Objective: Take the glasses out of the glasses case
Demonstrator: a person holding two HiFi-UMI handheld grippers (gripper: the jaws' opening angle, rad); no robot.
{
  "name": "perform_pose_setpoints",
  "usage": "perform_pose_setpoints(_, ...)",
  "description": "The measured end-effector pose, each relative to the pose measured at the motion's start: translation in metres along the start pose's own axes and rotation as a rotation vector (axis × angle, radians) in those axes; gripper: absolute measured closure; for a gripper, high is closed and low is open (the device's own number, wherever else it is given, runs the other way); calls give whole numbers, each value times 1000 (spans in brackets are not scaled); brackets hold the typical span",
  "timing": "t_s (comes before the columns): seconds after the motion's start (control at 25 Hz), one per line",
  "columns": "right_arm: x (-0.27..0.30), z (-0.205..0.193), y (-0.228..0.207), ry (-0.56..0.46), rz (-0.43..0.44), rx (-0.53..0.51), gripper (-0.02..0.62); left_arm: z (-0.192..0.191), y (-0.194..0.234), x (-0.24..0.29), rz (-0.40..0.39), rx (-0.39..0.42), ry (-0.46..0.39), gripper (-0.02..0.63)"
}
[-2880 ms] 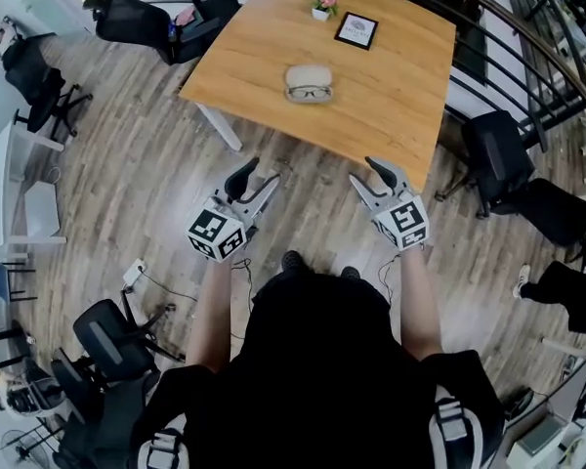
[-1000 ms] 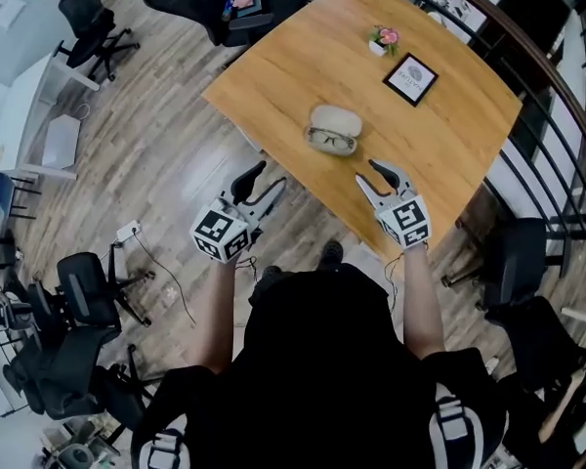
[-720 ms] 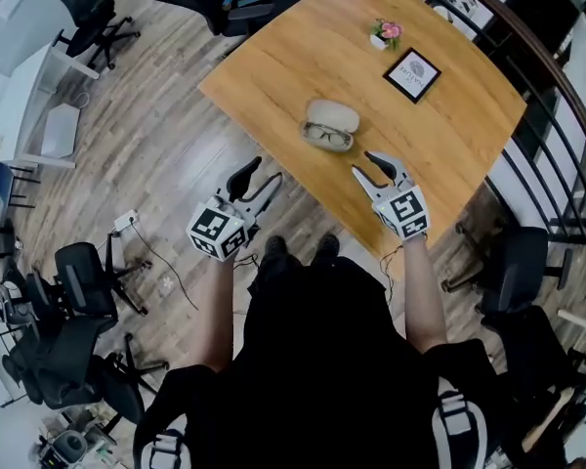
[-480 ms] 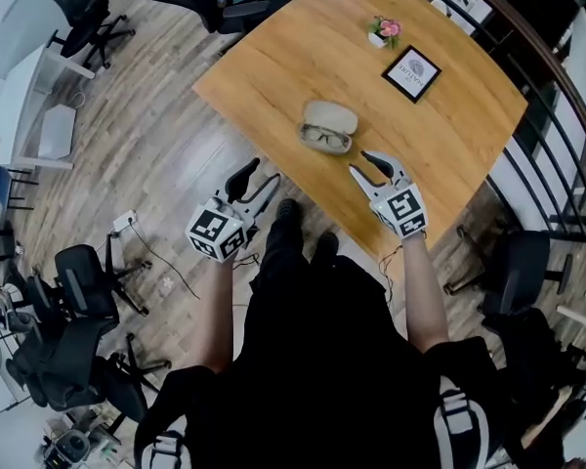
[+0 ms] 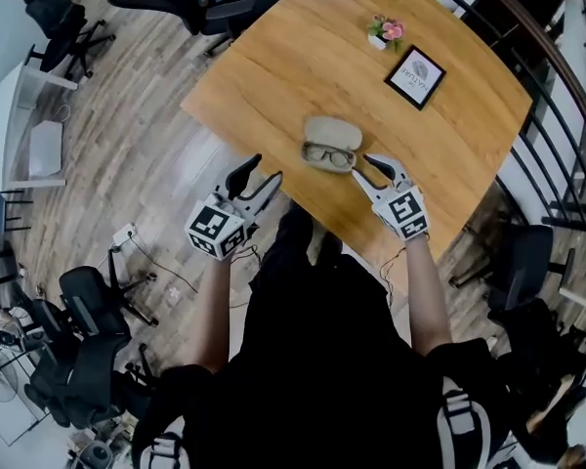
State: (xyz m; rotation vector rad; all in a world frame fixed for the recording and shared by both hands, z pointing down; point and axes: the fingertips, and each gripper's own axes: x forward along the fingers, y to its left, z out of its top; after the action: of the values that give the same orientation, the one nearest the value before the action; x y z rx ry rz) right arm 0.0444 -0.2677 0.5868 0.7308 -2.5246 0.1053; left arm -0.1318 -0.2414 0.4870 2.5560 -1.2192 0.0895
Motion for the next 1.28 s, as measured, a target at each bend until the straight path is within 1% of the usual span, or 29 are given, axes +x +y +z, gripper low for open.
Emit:
perform_pose_setpoints(0.28,32,-17,-12,71,24,23,449,-7,32,32,-37,-40,39,373)
perform_pose_setpoints(0.44,48,-29,-13,111,52,26,469,-17,47,44,-42,-64,49,373)
perform_pose_setpoints(0.6,64,-44,-12,152,80,30,469,-29,60,53,-45,-81,65,373)
perform_pose_setpoints(0.72,76,-58,-9,189,115,24,469,-40,68,57,-32,-101,74,373)
perform_pose_setpoints(1.0,105,-76,-10,229,158,35,477,-54,81,67,-22,-129,97,373)
perform_pose_setpoints(1.16,124,-88,-8,258,181,92,476,-61,85,69,-33,-135,121,373)
perform_pose_setpoints(1.28,134,-94,-10,286,189,75,477,-64,86,72,-43,-140,134,373)
